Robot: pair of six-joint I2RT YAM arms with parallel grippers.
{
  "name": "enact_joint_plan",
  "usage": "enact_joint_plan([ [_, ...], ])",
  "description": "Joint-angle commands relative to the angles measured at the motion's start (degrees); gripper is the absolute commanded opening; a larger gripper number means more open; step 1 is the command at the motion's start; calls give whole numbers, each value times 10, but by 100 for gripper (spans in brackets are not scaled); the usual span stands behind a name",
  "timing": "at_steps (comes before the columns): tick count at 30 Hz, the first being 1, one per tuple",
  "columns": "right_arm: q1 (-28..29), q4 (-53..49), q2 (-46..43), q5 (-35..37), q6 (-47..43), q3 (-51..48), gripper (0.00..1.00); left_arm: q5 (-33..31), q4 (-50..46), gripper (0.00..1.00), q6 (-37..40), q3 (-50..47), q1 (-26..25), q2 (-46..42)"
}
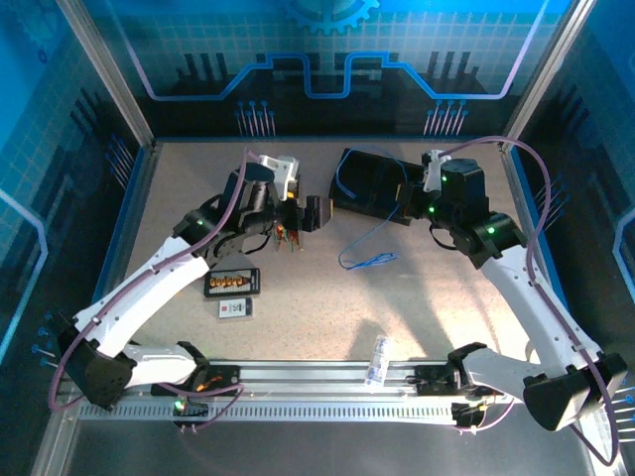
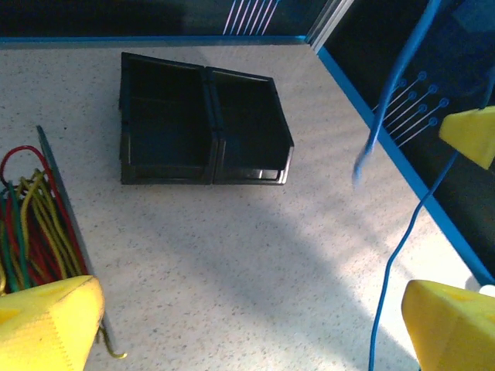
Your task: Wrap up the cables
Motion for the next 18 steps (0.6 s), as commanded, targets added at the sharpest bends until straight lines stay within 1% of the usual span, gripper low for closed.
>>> enact_joint_plan([
  [1, -5, 24, 0, -36, 81, -10, 0, -12, 93, 99, -61, -36, -7, -18],
  [5, 10, 60, -11, -33, 134, -41, 0, -27, 150, 98, -142, -61, -22, -8],
  [7, 24, 68, -13, -19, 150, -48, 0, -36, 197, 95, -185, -82, -30, 0],
  [9, 44, 65, -14, 11, 156, -50, 0, -43, 251, 93, -221, -103, -37, 9],
  [11, 64, 61, -16, 44, 154, -51, 0, -49, 292, 92, -240, -115, -44, 16],
  [13, 82, 60, -18, 63, 150, -52, 0, -62, 307, 91, -247, -114, -49, 27],
  [14, 90, 61, -20, 70, 151, -54, 0, -70, 300, 88, -249, -107, -50, 35],
  [15, 96, 63, -22, 75, 153, -57, 0, -81, 285, 82, -249, -97, -50, 42],
  [17, 103, 66, -29, 80, 156, -60, 0, -97, 271, 76, -249, -89, -50, 50],
  [18, 106, 67, -33, 81, 156, -62, 0, -105, 271, 69, -248, -90, -50, 50],
])
